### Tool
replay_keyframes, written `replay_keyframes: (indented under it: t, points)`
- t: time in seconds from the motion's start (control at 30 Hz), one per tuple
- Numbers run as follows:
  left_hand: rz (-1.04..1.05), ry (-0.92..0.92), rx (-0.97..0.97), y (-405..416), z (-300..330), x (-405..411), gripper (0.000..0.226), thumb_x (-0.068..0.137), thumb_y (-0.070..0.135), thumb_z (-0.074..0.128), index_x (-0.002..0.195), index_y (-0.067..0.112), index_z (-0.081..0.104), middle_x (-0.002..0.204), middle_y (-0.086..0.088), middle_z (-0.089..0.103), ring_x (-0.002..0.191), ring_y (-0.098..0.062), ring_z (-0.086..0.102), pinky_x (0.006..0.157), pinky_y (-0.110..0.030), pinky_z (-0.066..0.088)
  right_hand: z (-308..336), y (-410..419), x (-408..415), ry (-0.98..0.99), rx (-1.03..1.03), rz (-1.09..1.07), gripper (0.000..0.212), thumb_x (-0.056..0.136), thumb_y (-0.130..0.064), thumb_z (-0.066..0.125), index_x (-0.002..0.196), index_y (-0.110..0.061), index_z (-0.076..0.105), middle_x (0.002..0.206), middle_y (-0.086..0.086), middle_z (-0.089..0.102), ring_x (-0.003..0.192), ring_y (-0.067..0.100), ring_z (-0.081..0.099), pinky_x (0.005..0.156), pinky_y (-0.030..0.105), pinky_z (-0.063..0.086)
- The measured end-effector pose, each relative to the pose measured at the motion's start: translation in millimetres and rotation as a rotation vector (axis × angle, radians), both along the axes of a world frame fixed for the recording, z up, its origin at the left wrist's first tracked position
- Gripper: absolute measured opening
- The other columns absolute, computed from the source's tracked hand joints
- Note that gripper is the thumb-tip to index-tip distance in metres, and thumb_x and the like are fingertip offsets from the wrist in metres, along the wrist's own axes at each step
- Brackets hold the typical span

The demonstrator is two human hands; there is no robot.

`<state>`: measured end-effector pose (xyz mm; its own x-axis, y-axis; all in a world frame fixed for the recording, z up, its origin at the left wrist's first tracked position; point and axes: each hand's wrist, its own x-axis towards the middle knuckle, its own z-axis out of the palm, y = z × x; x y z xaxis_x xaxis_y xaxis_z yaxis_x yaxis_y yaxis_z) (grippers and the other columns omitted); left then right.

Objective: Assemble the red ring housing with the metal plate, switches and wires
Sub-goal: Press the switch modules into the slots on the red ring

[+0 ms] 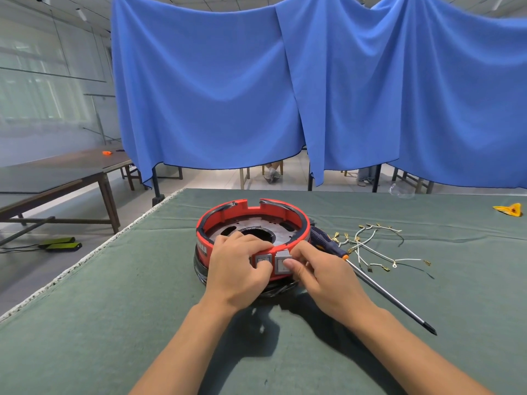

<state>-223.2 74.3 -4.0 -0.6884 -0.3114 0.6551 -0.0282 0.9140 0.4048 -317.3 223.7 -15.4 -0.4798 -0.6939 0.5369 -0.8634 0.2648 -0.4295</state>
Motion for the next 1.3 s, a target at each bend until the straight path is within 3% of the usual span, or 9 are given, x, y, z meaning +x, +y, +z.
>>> replay_keyframes:
  t: [0.13, 0.37, 0.47, 0.57, 0.67, 0.73, 0.93, 1.1, 1.3]
  points:
    - [0.000, 0.000, 0.015, 1.1, 0.2, -0.2, 0.037, 0.067, 0.027, 0.050, 0.093, 0.025, 0.076, 0.093, 0.014, 0.072, 0.089, -0.007, 0.056, 0.079, -0.023, 0.026, 3.5, 0.8, -3.6, -0.053, 0.021, -0.009, 0.011, 0.094, -0.043, 0.051, 0.090, -0.033, 0.050, 0.069, -0.016, 0.060, 0.065, 0.002, 0.056, 0.066, 0.032, 0.047]
    - [0.026, 0.000, 0.000, 2.4, -1.2, 0.9, 0.037, 0.066, 0.027, 0.051, 0.095, 0.024, 0.075, 0.093, 0.012, 0.071, 0.090, -0.008, 0.057, 0.080, -0.022, 0.025, 0.0, -2.4, 5.3, -0.212, -0.182, -0.003, 0.009, 0.088, -0.026, 0.067, 0.085, -0.030, 0.059, 0.067, -0.010, 0.069, 0.063, 0.009, 0.065, 0.067, 0.042, 0.052]
    - [0.020, 0.001, 0.018, 3.5, -0.9, -0.3, 0.036, 0.066, 0.026, 0.051, 0.092, 0.024, 0.075, 0.091, 0.013, 0.072, 0.090, -0.008, 0.057, 0.081, -0.022, 0.026, -1.5, -4.4, 11.9, -0.006, -0.208, -0.012, 0.013, 0.090, -0.025, 0.063, 0.102, -0.029, 0.065, 0.074, -0.012, 0.070, 0.064, 0.006, 0.060, 0.063, 0.027, 0.050]
    - [0.046, 0.012, 0.024, 5.7, -0.9, -1.1, 0.034, 0.066, 0.025, 0.051, 0.090, 0.024, 0.075, 0.089, 0.012, 0.071, 0.090, -0.009, 0.058, 0.080, -0.023, 0.027, -1.9, -6.5, 19.5, 0.142, -0.207, -0.052, 0.018, 0.087, -0.026, 0.062, 0.104, -0.029, 0.064, 0.072, -0.017, 0.066, 0.066, 0.003, 0.056, 0.055, 0.018, 0.044]
    - [0.066, 0.019, 0.021, 5.1, -1.8, -1.6, 0.034, 0.066, 0.026, 0.050, 0.089, 0.023, 0.074, 0.089, 0.011, 0.071, 0.090, -0.010, 0.058, 0.081, -0.022, 0.027, -3.0, -5.9, 14.1, -0.035, -0.212, -0.116, 0.018, 0.085, -0.032, 0.068, 0.098, -0.032, 0.054, 0.071, -0.022, 0.061, 0.066, 0.000, 0.059, 0.059, 0.025, 0.050]
    - [0.074, 0.015, 0.021, 5.3, -1.9, -1.7, 0.034, 0.067, 0.027, 0.050, 0.090, 0.023, 0.074, 0.090, 0.012, 0.071, 0.091, -0.009, 0.057, 0.080, -0.020, 0.025, -4.3, -4.8, 8.3, -0.147, -0.225, -0.108, 0.015, 0.083, -0.033, 0.070, 0.091, -0.030, 0.058, 0.073, -0.019, 0.064, 0.069, 0.000, 0.061, 0.063, 0.024, 0.050]
    - [0.080, 0.018, 0.024, 4.8, -2.2, -1.8, 0.034, 0.067, 0.027, 0.049, 0.090, 0.023, 0.074, 0.090, 0.011, 0.071, 0.090, -0.008, 0.057, 0.080, -0.020, 0.025, -5.6, -5.3, 11.9, -0.157, -0.291, -0.122, 0.005, 0.083, -0.029, 0.072, 0.083, -0.025, 0.074, 0.074, -0.017, 0.069, 0.070, -0.002, 0.063, 0.063, 0.017, 0.049]
    - [0.071, 0.015, 0.024, 3.5, -1.5, -2.6, 0.036, 0.066, 0.027, 0.048, 0.091, 0.024, 0.075, 0.092, 0.012, 0.071, 0.091, -0.009, 0.056, 0.080, -0.020, 0.024, -4.9, -4.1, 10.4, -0.084, -0.270, -0.146, 0.004, 0.084, -0.029, 0.071, 0.086, -0.027, 0.074, 0.076, -0.016, 0.070, 0.069, 0.001, 0.062, 0.063, 0.019, 0.049]
    - [0.054, 0.018, 0.032, 3.1, -0.7, -0.8, 0.036, 0.066, 0.026, 0.049, 0.090, 0.024, 0.076, 0.091, 0.012, 0.072, 0.089, -0.009, 0.056, 0.078, -0.019, 0.022, -3.5, 0.3, -4.2, -0.135, -0.157, -0.081, 0.010, 0.087, -0.021, 0.066, 0.093, -0.024, 0.074, 0.086, -0.022, 0.067, 0.075, -0.003, 0.058, 0.073, 0.024, 0.049]
